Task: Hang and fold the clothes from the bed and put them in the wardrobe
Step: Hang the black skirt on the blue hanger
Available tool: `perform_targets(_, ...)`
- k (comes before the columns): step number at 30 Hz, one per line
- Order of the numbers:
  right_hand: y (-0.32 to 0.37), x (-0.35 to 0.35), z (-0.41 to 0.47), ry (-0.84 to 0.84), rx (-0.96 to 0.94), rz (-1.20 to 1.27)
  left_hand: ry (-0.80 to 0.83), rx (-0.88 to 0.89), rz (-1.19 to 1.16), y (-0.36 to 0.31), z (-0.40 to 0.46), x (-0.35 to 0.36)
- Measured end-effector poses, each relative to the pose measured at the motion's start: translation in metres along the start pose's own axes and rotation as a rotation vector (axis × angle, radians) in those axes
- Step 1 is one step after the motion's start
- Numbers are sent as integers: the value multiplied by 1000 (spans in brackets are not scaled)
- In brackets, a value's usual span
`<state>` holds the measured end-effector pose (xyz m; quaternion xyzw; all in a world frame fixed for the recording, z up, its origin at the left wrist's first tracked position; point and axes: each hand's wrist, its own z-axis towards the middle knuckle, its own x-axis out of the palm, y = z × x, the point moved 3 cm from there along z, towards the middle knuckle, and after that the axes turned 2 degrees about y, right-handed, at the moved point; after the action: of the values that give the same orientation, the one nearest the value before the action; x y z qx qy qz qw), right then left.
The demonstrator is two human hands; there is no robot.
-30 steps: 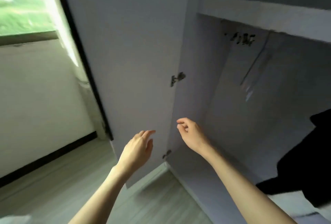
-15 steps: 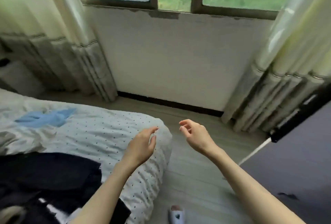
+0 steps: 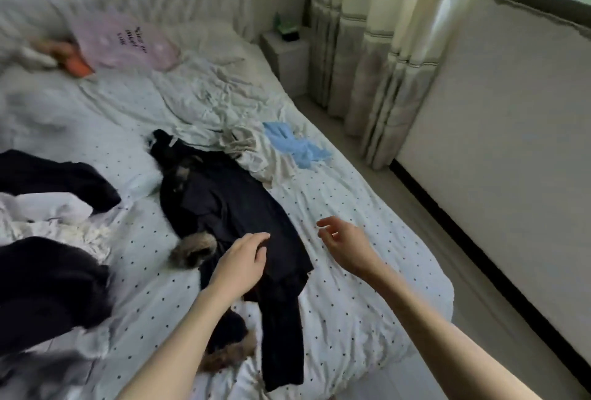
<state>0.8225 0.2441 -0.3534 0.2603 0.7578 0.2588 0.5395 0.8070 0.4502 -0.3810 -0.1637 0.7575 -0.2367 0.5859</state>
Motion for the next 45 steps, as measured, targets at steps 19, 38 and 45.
perform_targets(19, 55, 192, 228, 332, 143, -406, -12, -120, 130, 195, 133, -22)
perform_targets(38, 6, 99, 126, 74, 59, -42, 77, 196, 463, 127, 164, -8)
perform_targets(45, -34, 16, 42, -128, 193, 82, 202, 350, 312, 47, 141, 31)
